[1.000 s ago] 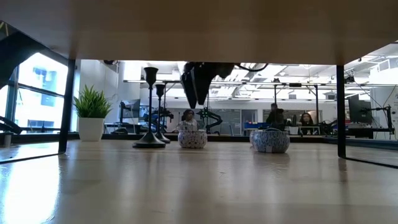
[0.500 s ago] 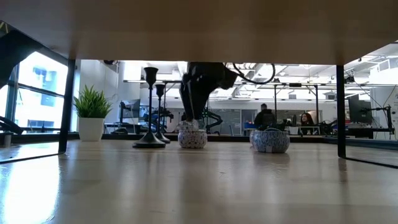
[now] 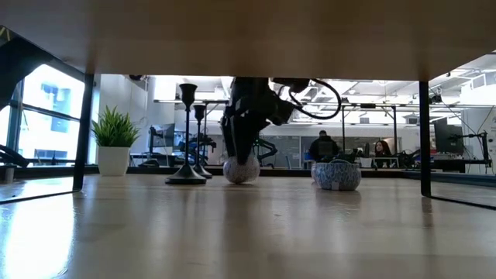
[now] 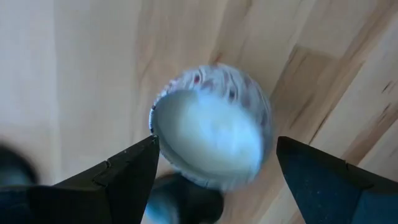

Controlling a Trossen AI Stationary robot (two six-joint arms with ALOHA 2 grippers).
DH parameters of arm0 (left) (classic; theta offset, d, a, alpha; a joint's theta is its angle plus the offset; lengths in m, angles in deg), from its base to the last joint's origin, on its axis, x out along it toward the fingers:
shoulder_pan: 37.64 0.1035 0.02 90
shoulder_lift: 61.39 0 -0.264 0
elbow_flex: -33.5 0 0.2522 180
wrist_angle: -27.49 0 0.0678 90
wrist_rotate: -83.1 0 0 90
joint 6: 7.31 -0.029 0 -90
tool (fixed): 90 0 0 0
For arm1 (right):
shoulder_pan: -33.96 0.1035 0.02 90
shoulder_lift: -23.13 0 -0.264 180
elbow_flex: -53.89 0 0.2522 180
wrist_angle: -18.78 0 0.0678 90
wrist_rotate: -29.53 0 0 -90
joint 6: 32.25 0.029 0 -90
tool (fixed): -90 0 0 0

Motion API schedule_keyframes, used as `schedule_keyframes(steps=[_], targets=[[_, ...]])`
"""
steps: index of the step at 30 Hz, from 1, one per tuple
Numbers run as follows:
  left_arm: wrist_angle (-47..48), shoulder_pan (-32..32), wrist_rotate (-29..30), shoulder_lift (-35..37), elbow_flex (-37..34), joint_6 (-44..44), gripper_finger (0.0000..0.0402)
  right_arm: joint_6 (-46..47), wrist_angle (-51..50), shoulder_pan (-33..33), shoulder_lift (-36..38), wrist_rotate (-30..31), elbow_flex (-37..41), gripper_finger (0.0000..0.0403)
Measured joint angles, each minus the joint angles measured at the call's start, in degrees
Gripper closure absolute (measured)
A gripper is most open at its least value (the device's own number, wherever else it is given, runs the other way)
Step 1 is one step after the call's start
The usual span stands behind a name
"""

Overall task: Pick & Place candle stick holders
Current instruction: Put the red scented candle on the shelf

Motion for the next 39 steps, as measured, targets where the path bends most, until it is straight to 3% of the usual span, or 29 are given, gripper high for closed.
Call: schedule_keyframes(steps=[9, 20, 25, 32, 39], targets=[[-3.75, -0.05, -2.03, -0.07, -2.97, -0.14, 0.0082, -0.26, 1.68, 0.0, -0.02, -1.65, 0.0, 0.0238], [-4.16, -0.03, 1.78, -0.07, -3.0, -0.19, 0.0086, -0.64, 1.64, 0.0, -0.02, -1.61, 0.0, 0.0238], [-4.12, 0.0, 2.75, -0.07, -3.0, -0.7, 0.0135, -1.75, 1.64, 0.0, -0.02, -1.62, 0.0, 0.0238], [-4.3, 0.0, 4.13, -0.07, -3.0, -1.89, 0.0271, -1.97, 1.64, 0.0, -0.02, -1.63, 0.0, 0.0238], [-4.21, 0.0, 4.39, -0.07, -3.0, -2.23, 0.027, -2.91, 1.64, 0.0, -0.03, -1.63, 0.0, 0.0238]])
